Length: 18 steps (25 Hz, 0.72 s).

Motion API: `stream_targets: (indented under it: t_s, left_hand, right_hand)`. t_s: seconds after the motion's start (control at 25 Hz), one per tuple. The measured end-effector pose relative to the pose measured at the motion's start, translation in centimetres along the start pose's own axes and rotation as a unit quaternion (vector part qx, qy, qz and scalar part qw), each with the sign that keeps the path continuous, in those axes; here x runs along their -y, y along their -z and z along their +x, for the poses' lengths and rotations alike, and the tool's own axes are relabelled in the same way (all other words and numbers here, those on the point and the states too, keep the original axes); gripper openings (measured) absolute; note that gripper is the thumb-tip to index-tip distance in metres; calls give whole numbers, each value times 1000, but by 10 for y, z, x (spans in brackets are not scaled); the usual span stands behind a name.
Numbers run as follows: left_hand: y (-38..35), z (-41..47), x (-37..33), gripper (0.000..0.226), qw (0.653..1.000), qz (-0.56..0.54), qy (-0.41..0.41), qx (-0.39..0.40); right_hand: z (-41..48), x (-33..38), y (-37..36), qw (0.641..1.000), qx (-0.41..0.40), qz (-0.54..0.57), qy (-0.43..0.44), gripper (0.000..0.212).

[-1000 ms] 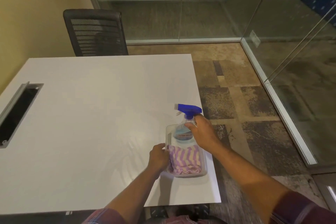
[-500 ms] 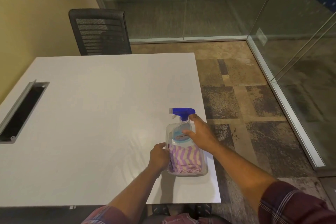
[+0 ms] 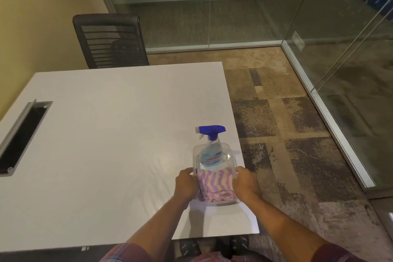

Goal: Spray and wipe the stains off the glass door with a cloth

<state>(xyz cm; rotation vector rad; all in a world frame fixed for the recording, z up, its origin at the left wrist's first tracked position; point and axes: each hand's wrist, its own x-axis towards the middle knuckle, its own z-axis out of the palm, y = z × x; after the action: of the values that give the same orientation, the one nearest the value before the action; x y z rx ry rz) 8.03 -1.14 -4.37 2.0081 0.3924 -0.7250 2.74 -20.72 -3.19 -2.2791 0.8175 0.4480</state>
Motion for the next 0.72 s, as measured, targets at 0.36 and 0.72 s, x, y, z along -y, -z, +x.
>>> stream_targets:
  t_s: [0.36,0.72]
  left_hand:
    - [2,6,5,28,999,8,-33,14]
    - [-8,-23,21,71,884,364,-282,-84]
  right_hand:
    - [0,1,-1,998,-20,60,0,28]
    - [-33,-6,-3,998,-46,-9,36,38]
